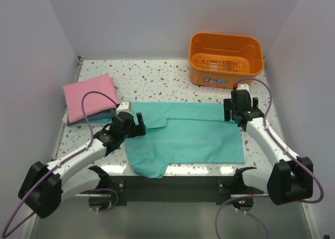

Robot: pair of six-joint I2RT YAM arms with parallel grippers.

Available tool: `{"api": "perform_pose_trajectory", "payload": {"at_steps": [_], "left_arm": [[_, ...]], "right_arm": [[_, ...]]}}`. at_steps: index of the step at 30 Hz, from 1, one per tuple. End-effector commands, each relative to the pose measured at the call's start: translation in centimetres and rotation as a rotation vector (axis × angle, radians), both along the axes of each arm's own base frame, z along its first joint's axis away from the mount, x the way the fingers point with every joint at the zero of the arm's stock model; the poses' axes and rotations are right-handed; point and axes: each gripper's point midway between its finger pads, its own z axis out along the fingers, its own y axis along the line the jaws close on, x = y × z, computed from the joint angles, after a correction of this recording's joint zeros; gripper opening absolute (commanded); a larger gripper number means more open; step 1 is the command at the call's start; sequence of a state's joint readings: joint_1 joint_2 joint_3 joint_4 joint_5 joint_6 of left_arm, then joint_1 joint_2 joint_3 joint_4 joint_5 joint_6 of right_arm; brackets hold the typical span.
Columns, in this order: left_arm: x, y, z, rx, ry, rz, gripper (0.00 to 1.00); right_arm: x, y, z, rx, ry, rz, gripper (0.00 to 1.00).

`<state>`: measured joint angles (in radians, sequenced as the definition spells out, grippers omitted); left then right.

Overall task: Fold and stack the t-shirts
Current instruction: Fold the tshirt

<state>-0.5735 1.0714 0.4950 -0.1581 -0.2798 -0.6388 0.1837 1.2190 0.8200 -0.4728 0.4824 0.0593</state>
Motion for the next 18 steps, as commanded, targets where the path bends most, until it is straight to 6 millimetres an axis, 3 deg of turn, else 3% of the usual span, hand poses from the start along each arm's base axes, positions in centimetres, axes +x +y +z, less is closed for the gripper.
{"api": "perform_pose_trajectory", "payload": {"at_steps": [1,5,8,9,10,12,13,18], "left_arm": [[-0.8,-0.7,3.5,-0.083,-0.042,-0.012,1.00],[0.2,-1.2,7.0,-0.120,-0.121,-0.020,1.00],[1.9,-2.2,7.7,-0.115,-0.134,-0.025,1.00],[2.5,-2.6,7.8,-0.112,-0.135,-0.028,1.00],[3.1,-3.1,6.5,-0.084,-0.095,-0.037,1.00],[4.6,-4.5,7.4,-0.093,-0.116,-0.069,1.00],[5.4,-4.9,6.3,-0.073,-0.089,-0.067,1.00],[8.1,-4.5,2.8,-0.038,-0.014,-0.037,1.00]], "right_arm": [[0.2,0.4,4.9,0.071,-0.125,-0.041,0.99],[0.2,1.4,6.6,0.141,-0.148,-0.036,0.99],[1.5,2.8,5.6,0.216,-0.150,-0.027,0.99],[1.9,3.8,4.2,0.256,-0.103,-0.008,0.99],[2.4,4.4,4.0,0.292,-0.096,-0.024,0.99],[3.1,5.2,2.8,0.334,-0.054,-0.031,0.99],[3.8,5.8,1.4,0.357,-0.011,-0.052,0.98],[5.2,6.7,-3.1,0.399,0.095,-0.099,0.99]]}}
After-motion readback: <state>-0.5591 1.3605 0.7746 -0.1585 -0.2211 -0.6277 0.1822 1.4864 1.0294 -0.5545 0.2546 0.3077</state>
